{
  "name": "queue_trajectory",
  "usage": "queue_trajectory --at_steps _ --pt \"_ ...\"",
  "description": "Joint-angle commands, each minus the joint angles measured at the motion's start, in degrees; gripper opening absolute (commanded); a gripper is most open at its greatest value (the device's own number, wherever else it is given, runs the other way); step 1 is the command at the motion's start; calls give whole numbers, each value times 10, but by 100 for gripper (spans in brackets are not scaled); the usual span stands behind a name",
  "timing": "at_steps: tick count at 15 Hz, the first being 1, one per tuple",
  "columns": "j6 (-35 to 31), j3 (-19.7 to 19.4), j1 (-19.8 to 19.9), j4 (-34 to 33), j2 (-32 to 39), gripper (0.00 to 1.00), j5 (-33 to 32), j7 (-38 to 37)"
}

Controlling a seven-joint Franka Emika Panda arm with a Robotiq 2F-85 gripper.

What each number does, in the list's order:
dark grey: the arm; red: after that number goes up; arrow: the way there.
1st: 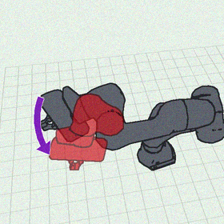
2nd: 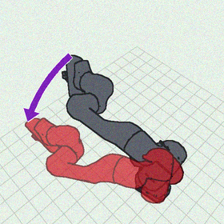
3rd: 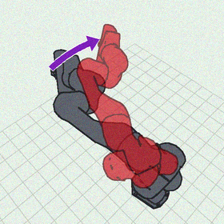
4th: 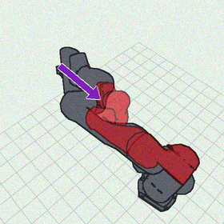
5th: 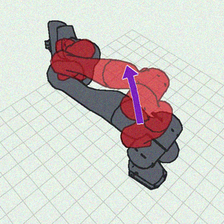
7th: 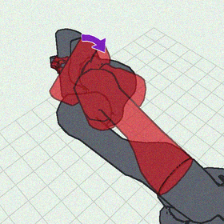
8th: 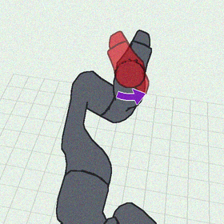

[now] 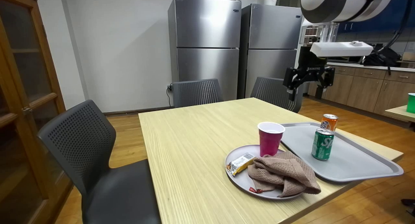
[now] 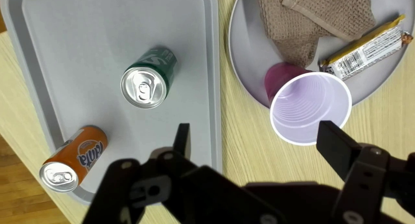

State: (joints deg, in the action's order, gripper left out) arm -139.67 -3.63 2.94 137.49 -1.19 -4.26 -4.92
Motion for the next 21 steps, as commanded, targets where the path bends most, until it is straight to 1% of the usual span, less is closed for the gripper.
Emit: queue_trajectory --at_steps 1,2,3,16,21 --pt "-11 5 -2 -7 23 100 -23 -32" --pt "-6 4 -2 -8 23 100 -20 -28" --pt "-5 1 1 -1 18 100 -7 -7" --pt "-5 1 1 -3 21 100 -7 -7" --pt "-23 3 -3 -9 48 100 -20 -24"
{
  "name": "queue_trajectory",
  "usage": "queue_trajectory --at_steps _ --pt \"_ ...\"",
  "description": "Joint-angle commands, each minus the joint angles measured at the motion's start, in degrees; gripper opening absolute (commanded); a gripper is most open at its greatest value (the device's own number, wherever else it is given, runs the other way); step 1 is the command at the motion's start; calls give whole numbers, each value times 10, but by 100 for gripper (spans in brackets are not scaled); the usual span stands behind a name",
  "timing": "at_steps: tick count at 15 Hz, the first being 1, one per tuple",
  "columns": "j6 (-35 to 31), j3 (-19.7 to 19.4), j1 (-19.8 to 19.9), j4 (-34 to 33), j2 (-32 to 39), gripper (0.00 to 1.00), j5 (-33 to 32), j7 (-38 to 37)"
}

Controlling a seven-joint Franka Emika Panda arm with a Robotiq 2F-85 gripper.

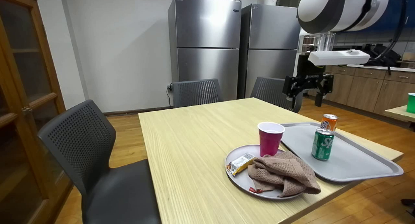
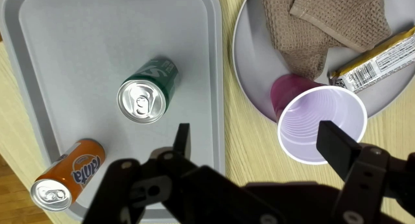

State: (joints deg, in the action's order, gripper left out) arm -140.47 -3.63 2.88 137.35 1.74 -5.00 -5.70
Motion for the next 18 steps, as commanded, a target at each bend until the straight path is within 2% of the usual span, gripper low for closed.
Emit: queue_trajectory --at_steps 1,10,18 --pt "-24 3 -4 -8 24 100 -14 -18" --pt "-90 11 -17 -26 94 100 22 1" --pt "-114 17 -23 -66 160 100 27 6"
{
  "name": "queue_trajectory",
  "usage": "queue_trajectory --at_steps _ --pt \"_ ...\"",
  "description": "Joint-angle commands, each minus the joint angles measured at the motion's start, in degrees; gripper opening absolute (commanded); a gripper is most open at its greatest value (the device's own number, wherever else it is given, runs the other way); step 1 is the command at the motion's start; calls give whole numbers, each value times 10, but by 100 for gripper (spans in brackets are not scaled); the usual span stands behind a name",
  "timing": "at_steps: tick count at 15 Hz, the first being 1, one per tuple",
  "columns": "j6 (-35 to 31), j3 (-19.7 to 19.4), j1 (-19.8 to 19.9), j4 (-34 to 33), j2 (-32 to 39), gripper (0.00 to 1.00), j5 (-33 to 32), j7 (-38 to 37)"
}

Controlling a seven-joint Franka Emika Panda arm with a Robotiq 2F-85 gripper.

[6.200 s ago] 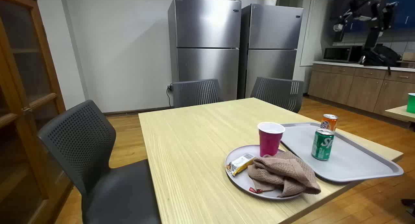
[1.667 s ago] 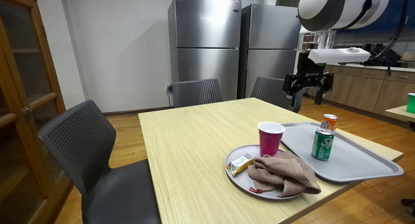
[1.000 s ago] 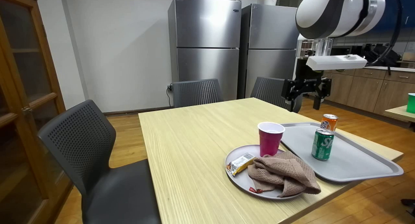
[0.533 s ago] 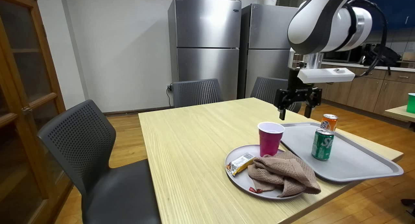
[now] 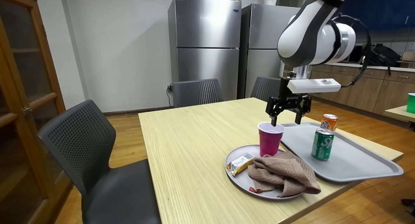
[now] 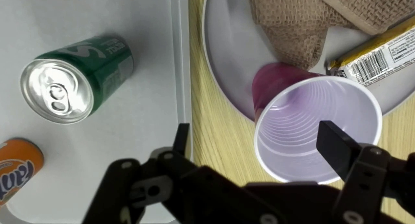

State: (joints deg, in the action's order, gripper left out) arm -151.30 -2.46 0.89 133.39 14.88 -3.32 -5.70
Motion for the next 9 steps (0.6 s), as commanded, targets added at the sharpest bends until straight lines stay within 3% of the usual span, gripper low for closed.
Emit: queue_trajectory --at_steps 1,9 --pt "-5 7 -4 -32 36 100 11 8" --pt "-5 4 -11 -56 73 100 4 4"
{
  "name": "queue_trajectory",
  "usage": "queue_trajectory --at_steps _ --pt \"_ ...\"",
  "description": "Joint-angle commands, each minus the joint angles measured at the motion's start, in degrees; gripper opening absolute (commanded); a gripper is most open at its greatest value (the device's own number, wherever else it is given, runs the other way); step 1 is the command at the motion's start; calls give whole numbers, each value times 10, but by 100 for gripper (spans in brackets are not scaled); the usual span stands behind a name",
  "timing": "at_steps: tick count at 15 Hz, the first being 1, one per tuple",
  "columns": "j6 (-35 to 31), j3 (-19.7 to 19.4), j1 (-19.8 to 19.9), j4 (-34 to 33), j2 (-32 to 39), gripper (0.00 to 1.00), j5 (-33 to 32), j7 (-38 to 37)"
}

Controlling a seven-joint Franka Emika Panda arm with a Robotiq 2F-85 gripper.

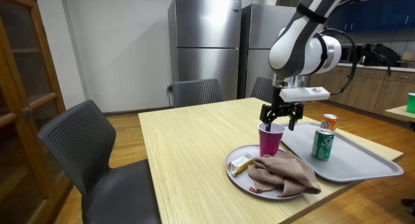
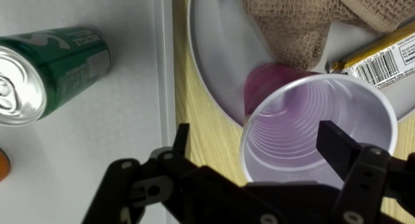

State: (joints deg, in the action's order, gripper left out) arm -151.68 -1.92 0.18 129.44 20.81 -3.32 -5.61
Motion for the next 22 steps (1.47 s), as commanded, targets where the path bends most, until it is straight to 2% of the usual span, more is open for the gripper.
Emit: queue_trajectory --at_steps 1,6,7,9,10,11,18,22 --pt "-2 -1 -3 -18 15 100 5 4" --pt "-7 0 -3 -13 9 99 4 8" --pt "-8 0 -3 -13 9 74 3 9" --pt "-11 -1 -3 -12 8 71 3 9" --pt "-12 -1 -3 -12 8 65 2 8" --pt "-12 -1 -3 -11 8 55 2 8" --pt "-16 -1 -3 -10 8 1 3 9" --pt "-19 -1 -2 -9 6 0 3 11"
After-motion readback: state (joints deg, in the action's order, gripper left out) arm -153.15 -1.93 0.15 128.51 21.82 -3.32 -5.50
